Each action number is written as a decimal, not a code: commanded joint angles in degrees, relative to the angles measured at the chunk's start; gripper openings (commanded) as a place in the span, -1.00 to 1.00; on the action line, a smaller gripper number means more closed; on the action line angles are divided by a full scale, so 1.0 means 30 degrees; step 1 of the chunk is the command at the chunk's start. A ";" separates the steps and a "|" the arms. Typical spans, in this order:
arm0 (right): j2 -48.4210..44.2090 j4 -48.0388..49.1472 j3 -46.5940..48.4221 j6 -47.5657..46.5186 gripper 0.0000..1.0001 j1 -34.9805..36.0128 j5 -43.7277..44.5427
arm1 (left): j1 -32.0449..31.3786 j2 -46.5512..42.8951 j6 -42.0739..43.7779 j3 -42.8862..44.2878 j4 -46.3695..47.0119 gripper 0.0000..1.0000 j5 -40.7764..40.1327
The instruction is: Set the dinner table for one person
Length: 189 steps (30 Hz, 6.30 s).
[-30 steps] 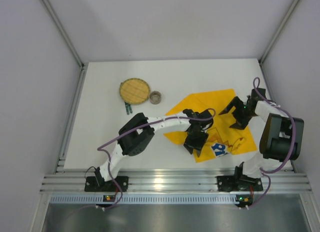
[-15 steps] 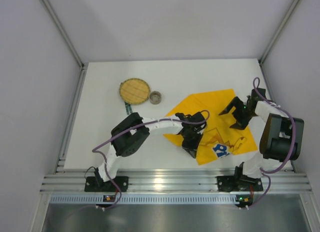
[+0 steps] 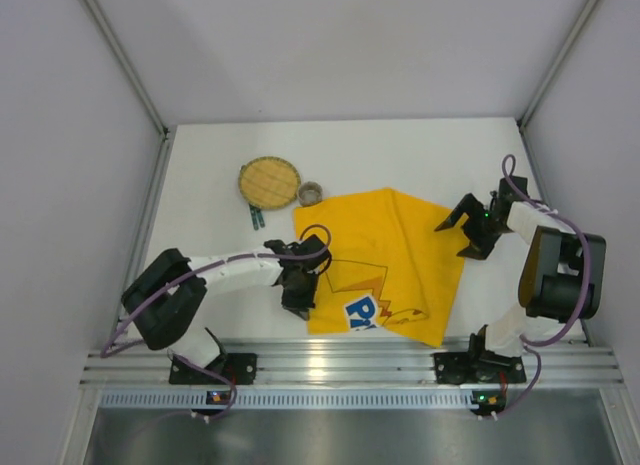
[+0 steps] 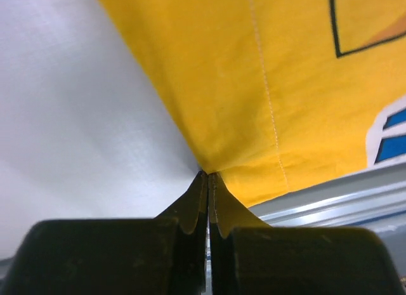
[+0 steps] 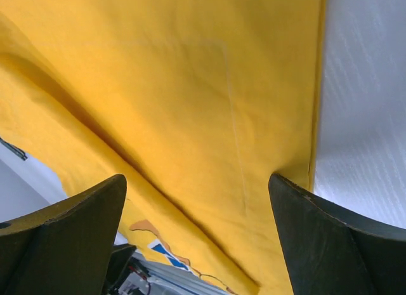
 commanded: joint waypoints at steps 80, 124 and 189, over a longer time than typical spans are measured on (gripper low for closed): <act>0.2665 -0.1803 0.3614 -0.1005 -1.00 -0.1030 0.3108 | 0.3406 -0.6851 -0.6578 -0.1352 -0.8562 -1.00 -0.5863; -0.5509 -0.5231 0.1124 -0.1619 0.76 0.0173 0.3196 | 1.8817 0.3574 0.0070 0.6174 1.1154 0.49 0.4478; -0.6210 -0.4587 0.0773 -0.1561 0.75 0.0202 0.2669 | 0.7307 0.2635 -0.0279 0.1053 1.3134 -1.00 1.0951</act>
